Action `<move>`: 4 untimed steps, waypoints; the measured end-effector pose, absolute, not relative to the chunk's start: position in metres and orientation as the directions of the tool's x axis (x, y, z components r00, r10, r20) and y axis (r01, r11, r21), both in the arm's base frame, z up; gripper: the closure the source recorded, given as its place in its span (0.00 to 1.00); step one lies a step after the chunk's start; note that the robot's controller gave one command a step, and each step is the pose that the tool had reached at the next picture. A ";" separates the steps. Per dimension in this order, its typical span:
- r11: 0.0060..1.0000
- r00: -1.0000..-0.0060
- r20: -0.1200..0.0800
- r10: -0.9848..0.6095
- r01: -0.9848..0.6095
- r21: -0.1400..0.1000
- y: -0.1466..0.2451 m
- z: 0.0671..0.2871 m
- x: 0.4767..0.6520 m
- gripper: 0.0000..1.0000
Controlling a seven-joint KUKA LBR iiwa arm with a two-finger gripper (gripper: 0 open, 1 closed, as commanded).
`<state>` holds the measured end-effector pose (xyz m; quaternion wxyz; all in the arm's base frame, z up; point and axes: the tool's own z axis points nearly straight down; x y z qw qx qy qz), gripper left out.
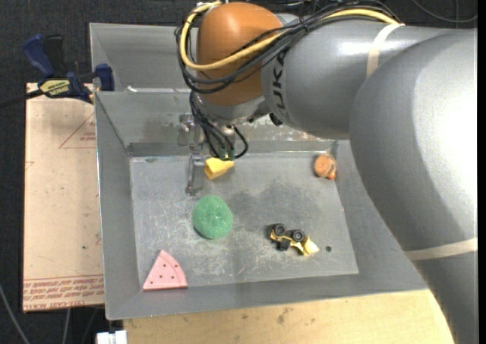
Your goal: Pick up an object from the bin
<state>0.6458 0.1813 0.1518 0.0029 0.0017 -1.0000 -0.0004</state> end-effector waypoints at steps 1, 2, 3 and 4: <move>1.000 -1.000 -0.001 -0.001 -0.001 0.002 0.181 0.157 0.648 0.00; 0.998 -0.998 -0.003 -0.069 -0.069 0.002 0.140 0.148 0.603 0.00; 0.977 -0.977 0.000 -0.214 -0.214 0.001 0.111 0.131 0.595 0.00; 0.967 -0.967 -0.006 -0.256 -0.256 0.000 0.105 0.090 0.593 0.00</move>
Offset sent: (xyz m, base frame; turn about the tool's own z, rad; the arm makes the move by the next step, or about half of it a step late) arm -0.0772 -0.0776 -0.0117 -0.1140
